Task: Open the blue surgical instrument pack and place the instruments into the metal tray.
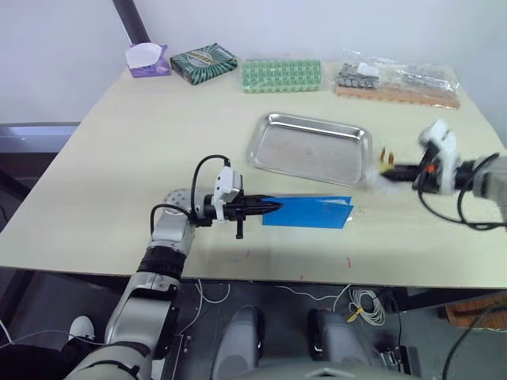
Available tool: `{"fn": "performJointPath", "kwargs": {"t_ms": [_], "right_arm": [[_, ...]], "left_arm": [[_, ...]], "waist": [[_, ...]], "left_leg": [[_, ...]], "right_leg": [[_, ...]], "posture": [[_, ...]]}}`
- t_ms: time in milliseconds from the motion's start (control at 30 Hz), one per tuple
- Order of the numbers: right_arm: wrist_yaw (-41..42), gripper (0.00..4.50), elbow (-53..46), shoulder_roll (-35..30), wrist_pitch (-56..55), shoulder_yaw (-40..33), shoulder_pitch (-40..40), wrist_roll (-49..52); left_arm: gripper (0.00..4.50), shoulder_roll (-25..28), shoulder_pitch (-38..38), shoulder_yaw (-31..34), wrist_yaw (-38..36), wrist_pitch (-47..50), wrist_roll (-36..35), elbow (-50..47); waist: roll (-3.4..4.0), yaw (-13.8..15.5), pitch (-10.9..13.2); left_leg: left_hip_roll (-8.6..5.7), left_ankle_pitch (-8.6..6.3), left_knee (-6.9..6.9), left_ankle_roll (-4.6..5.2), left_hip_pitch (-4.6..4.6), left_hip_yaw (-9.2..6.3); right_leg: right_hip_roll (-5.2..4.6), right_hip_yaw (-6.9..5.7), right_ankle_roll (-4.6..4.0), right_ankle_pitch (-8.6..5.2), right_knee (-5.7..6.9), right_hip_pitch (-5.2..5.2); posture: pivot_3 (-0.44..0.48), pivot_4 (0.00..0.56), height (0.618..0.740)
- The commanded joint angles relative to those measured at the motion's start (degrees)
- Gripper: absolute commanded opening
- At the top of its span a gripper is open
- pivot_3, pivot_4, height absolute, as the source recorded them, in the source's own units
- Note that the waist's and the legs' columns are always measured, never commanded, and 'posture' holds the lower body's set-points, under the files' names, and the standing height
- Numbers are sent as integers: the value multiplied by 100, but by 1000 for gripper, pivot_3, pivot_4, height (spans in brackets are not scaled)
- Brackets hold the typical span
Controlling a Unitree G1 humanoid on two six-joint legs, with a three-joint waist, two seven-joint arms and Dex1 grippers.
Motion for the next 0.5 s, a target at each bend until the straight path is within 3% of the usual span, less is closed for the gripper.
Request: {"fn": "performJointPath", "kwargs": {"t_ms": [33,267,500], "right_arm": [[-283,35,-614,125,424,-363,-465,532],[-652,35,-818,494,769,-236,-1228,899],[-908,35,-447,1774,260,819,-2162,579]], "left_arm": [[0,-18,1,-51,-26,-112,83,86],[0,-57,-20,-80,22,-173,128,168],[0,-65,1,-173,32,-228,222,182]], "waist": [[-1,3,0],[0,21,0],[4,-126,-1]], "left_leg": [[1,0,0,0,0,-3],[3,0,-1,0,-5,-3],[4,0,-4,0,-2,-1]], "right_leg": [[0,-3,-1,0,0,1],[-2,-4,-2,-1,-2,0],[4,-2,-1,1,7,-7]], "posture": [[0,150,740],[0,150,740],[0,150,740]]}}
